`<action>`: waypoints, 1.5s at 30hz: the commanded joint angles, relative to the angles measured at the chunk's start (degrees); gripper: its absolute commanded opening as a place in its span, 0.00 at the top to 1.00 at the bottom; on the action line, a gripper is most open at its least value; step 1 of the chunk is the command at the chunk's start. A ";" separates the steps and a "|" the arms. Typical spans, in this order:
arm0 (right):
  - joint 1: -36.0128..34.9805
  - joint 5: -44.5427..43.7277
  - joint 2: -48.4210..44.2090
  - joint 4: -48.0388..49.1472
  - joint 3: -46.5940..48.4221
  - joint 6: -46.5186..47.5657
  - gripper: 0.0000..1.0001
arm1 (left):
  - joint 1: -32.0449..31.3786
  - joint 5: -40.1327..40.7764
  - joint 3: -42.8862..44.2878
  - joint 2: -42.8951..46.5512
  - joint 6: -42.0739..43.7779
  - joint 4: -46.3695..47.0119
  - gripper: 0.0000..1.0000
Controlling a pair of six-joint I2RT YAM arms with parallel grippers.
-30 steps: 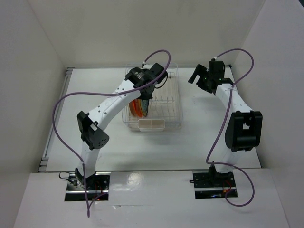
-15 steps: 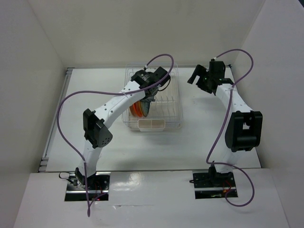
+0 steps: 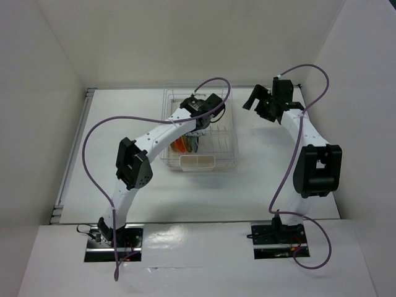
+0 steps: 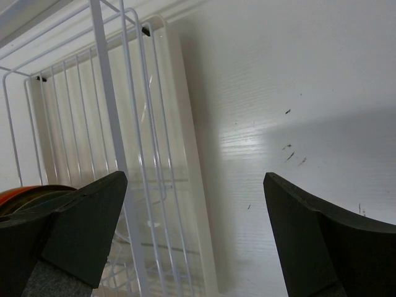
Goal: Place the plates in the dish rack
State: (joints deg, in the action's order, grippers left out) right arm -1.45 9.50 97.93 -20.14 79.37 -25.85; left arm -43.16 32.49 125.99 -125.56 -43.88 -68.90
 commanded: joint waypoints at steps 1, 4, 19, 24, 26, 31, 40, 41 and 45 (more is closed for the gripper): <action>0.40 1.13 -0.99 -0.77 0.52 0.53 0.00 | -0.44 -2.52 -0.66 -0.30 -0.51 -1.06 1.00; 0.40 1.14 -0.46 -0.78 0.52 0.53 0.00 | -0.44 -3.13 -1.19 -0.30 -1.56 -1.06 1.00; 0.40 1.14 -0.46 -0.16 -1.94 0.01 0.00 | -0.44 -0.94 7.34 4.96 4.94 -1.50 0.26; 0.40 1.14 -0.46 1.51 -2.99 0.01 0.00 | -0.44 -2.94 7.34 9.45 11.26 3.59 0.20; 0.40 1.14 -0.46 1.51 -3.00 0.01 0.00 | -0.44 -3.49 7.34 11.29 12.41 6.49 0.17; 0.40 2.63 -1.69 3.44 -1.77 1.41 0.00 | 2.10 -12.94 4.80 17.35 16.89 13.78 0.07; 0.40 4.57 -7.29 2.73 -0.26 3.43 0.00 | 16.84 -35.45 -17.17 37.12 24.80 33.90 0.00; 0.40 5.09 -8.36 3.43 -1.23 3.43 0.00 | 18.62 -39.65 -18.84 39.66 24.81 33.92 0.00; -0.13 5.09 -13.02 4.85 -3.79 4.49 0.00 | 23.73 -42.60 -24.73 43.63 28.93 33.92 0.00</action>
State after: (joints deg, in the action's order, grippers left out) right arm -1.45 13.74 90.30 -18.92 76.16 -22.96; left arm -20.49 -2.28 104.12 -84.09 -19.51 -38.46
